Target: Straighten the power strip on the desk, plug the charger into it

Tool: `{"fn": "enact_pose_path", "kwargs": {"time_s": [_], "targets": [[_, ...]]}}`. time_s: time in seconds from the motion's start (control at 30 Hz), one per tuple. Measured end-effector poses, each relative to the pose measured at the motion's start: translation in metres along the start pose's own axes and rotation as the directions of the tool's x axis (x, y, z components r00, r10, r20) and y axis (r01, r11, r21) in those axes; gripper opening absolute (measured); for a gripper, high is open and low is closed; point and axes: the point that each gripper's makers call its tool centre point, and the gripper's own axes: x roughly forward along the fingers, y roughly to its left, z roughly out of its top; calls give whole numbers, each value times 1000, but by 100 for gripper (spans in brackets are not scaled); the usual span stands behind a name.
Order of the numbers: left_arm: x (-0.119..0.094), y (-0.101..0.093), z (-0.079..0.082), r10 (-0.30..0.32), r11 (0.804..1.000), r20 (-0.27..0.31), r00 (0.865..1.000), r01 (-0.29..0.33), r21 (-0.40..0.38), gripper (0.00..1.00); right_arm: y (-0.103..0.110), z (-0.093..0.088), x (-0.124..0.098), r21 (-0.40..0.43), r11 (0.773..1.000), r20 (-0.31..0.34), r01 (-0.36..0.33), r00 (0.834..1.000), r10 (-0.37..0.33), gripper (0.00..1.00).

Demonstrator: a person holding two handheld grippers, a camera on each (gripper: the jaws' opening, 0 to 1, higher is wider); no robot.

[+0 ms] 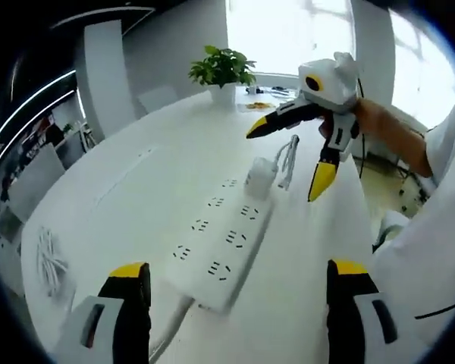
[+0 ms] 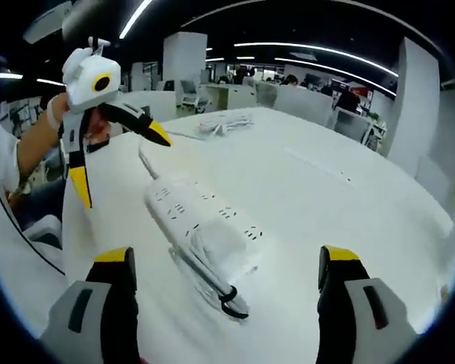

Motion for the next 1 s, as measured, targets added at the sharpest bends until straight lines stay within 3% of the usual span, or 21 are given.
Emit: {"fn": "enact_pose_path", "kwargs": {"time_s": [0.13,0.27,0.33,0.4,0.43,0.77,1.0], "targets": [[-7,-3,-7,15,1000,3,1000,-15,-14,96,4,-5,-5,22,1000,-11,13,1000,-12,97],[-14,-1,-15,41,996,4,999,-41,-79,96,0,0,-10,17,999,-3,38,999,-38,97],[-18,0,-24,57,991,-31,998,-60,-119,96,1,1,-16,20,999,3,47,999,-47,97],[-25,2,-38,80,984,-100,992,-95,-153,96,4,1,-21,21,998,10,56,998,-56,97],[-36,-1,-44,93,975,-95,991,-110,-193,96,4,1,-33,31,996,18,80,997,-80,97],[-64,-17,-40,142,970,-49,989,-149,-191,96,6,-2,-58,38,992,29,121,992,-122,97],[-75,-19,-56,168,959,-66,984,-179,-218,96,8,-9,-72,64,987,30,145,989,-147,96]]}}
